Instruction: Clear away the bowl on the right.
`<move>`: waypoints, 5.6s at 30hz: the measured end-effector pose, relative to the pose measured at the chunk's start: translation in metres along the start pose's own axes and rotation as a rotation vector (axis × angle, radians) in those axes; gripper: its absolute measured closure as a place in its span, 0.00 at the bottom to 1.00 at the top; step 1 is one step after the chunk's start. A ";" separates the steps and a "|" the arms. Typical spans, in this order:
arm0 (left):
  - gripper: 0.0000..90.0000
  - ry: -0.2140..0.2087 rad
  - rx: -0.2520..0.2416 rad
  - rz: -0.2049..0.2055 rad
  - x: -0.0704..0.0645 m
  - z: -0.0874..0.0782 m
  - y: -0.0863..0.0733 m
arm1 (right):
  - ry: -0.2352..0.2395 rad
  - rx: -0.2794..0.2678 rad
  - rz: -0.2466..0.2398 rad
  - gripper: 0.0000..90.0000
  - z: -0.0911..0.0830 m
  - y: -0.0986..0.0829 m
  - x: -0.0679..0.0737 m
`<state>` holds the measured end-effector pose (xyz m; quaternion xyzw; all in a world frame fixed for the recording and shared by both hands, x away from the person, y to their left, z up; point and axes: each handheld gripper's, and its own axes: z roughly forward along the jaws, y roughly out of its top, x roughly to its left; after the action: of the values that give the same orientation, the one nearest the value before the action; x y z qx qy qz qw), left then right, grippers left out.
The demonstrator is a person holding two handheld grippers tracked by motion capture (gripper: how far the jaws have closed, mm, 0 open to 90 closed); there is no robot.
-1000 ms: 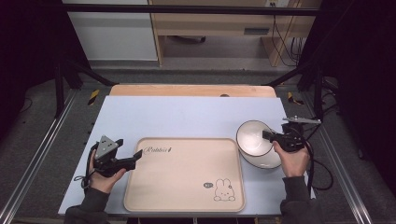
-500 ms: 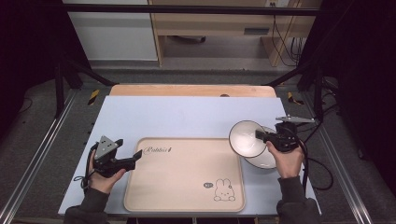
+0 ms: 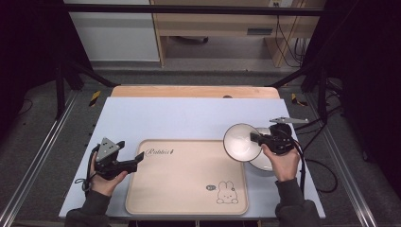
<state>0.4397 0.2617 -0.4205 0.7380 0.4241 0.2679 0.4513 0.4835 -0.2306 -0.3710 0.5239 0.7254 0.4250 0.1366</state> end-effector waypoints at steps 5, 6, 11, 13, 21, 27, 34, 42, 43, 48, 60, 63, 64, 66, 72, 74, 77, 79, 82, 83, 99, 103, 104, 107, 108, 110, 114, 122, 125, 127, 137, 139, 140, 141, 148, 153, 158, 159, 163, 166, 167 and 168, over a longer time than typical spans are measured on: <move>0.17 -0.001 0.002 0.001 0.000 0.000 0.000 | 0.020 0.002 -0.022 0.92 0.004 0.003 0.011; 0.17 -0.001 0.001 0.000 0.000 0.000 0.000 | 0.023 0.004 -0.026 0.92 0.004 0.004 0.013; 0.17 -0.002 0.001 0.000 0.000 0.000 0.000 | 0.038 0.001 -0.036 0.92 0.007 0.007 0.021; 0.17 -0.001 0.000 0.001 0.000 0.000 0.000 | 0.043 0.004 -0.041 0.92 0.008 0.008 0.023; 0.16 0.000 -0.001 0.001 0.000 0.000 0.000 | 0.069 0.017 -0.066 0.92 0.019 0.012 0.036; 0.16 -0.001 -0.002 0.000 0.000 0.000 0.000 | 0.079 0.029 -0.070 0.92 0.025 0.014 0.042; 0.16 -0.002 -0.006 0.000 0.000 -0.001 0.000 | 0.091 0.038 -0.080 0.92 0.033 0.016 0.047; 0.16 -0.004 -0.004 0.004 -0.001 -0.001 0.000 | 0.107 0.051 -0.093 0.92 0.043 0.017 0.056; 0.16 -0.004 -0.004 0.005 -0.001 -0.001 0.000 | 0.107 0.058 -0.091 0.92 0.044 0.017 0.058; 0.16 -0.008 -0.005 0.006 -0.002 -0.001 0.000 | 0.113 0.067 -0.101 0.91 0.052 0.016 0.062; 0.16 -0.009 -0.004 0.009 -0.002 -0.001 0.000 | 0.123 0.098 -0.109 0.92 0.066 0.015 0.068; 0.16 -0.009 -0.006 0.009 -0.002 -0.001 0.001 | 0.128 0.101 -0.109 0.92 0.070 0.015 0.070; 0.16 -0.010 -0.005 0.009 -0.002 -0.001 0.001 | 0.127 0.104 -0.109 0.91 0.071 0.014 0.070; 0.16 -0.010 -0.005 0.009 -0.002 -0.001 0.001 | 0.129 0.107 -0.116 0.91 0.074 0.014 0.071; 0.16 -0.012 -0.003 0.013 -0.002 -0.001 0.001 | 0.134 0.119 -0.126 0.91 0.081 0.012 0.074; 0.16 -0.012 -0.003 0.013 -0.002 -0.002 0.001 | 0.135 0.127 -0.119 0.91 0.083 0.012 0.075; 0.16 -0.013 -0.003 0.014 -0.002 -0.002 0.001 | 0.138 0.134 -0.119 0.91 0.087 0.011 0.076; 0.16 -0.013 -0.004 0.015 -0.002 -0.002 0.001 | 0.138 0.139 -0.120 0.92 0.090 0.010 0.077; 0.16 -0.013 -0.003 0.014 -0.002 -0.002 0.001 | 0.141 0.144 -0.132 0.91 0.094 0.009 0.078; 0.16 -0.013 -0.007 0.010 -0.002 -0.002 0.001 | 0.139 0.152 -0.122 0.91 0.096 0.009 0.079; 0.16 -0.015 -0.005 0.016 -0.003 -0.001 0.001 | 0.133 0.186 -0.127 0.91 0.119 0.000 0.083; 0.16 -0.015 -0.007 0.013 -0.003 -0.001 0.001 | 0.130 0.194 -0.117 0.91 0.123 -0.002 0.084; 0.16 -0.015 -0.007 0.012 -0.003 -0.001 0.001 | 0.130 0.197 -0.111 0.91 0.124 -0.003 0.084; 0.16 -0.015 -0.007 0.012 -0.003 -0.001 0.001 | 0.130 0.202 -0.117 0.91 0.128 -0.005 0.084; 0.16 -0.015 -0.006 0.012 -0.003 -0.001 0.001 | 0.128 0.211 -0.118 0.91 0.130 -0.006 0.085; 0.16 -0.016 -0.006 0.013 -0.003 -0.001 0.001 | 0.127 0.212 -0.121 0.91 0.131 -0.007 0.085; 0.16 -0.016 -0.005 0.013 -0.003 -0.001 0.001 | 0.124 0.219 -0.120 0.91 0.133 -0.008 0.085; 0.16 -0.015 -0.006 0.012 -0.003 -0.001 0.001 | 0.117 0.240 -0.115 0.91 0.138 -0.010 0.085; 0.16 -0.014 -0.006 0.012 -0.003 -0.001 0.001 | 0.113 0.247 -0.094 0.91 0.138 -0.010 0.086; 0.16 -0.015 -0.007 0.011 -0.003 -0.001 0.001 | 0.120 0.243 -0.104 0.91 0.139 -0.011 0.084; 0.16 -0.014 -0.006 0.012 -0.003 -0.001 0.001 | 0.101 0.244 -0.109 0.91 0.143 -0.012 0.083; 0.16 -0.014 -0.006 0.012 -0.003 -0.001 0.001 | 0.099 0.243 -0.113 0.91 0.143 -0.012 0.083; 0.17 -0.014 -0.006 0.012 -0.003 -0.001 0.001 | 0.098 0.243 -0.113 0.91 0.143 -0.012 0.083; 0.17 -0.014 -0.006 0.012 -0.003 -0.001 0.001 | 0.097 0.242 -0.114 0.91 0.143 -0.013 0.083; 0.17 -0.015 -0.003 0.012 -0.003 -0.001 0.001 | 0.091 0.246 -0.118 0.91 0.145 -0.013 0.082; 0.17 -0.016 -0.004 0.013 -0.003 -0.001 0.001 | 0.090 0.241 -0.124 0.90 0.145 -0.013 0.082; 0.16 -0.017 -0.007 0.012 -0.003 -0.001 0.001 | 0.087 0.216 -0.138 0.81 0.141 -0.012 0.083; 0.16 -0.017 -0.006 0.013 -0.003 -0.001 0.001 | 0.076 0.209 -0.146 0.79 0.140 -0.011 0.084; 0.16 -0.018 -0.006 0.012 -0.003 -0.001 0.001 | 0.058 0.172 -0.160 0.66 0.136 -0.010 0.084; 0.16 -0.018 -0.005 0.015 -0.003 -0.002 0.001 | 0.048 0.129 -0.186 0.55 0.132 -0.008 0.085; 0.16 -0.017 -0.005 0.016 -0.003 -0.002 0.001 | 0.049 0.116 -0.192 0.52 0.131 -0.008 0.085; 0.16 -0.017 -0.009 0.012 -0.003 -0.002 0.001 | 0.049 0.105 -0.181 0.49 0.129 -0.007 0.086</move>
<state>0.4371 0.2593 -0.4186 0.7407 0.4147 0.2661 0.4566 0.5262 -0.0944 -0.4327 0.4521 0.7942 0.3849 0.1289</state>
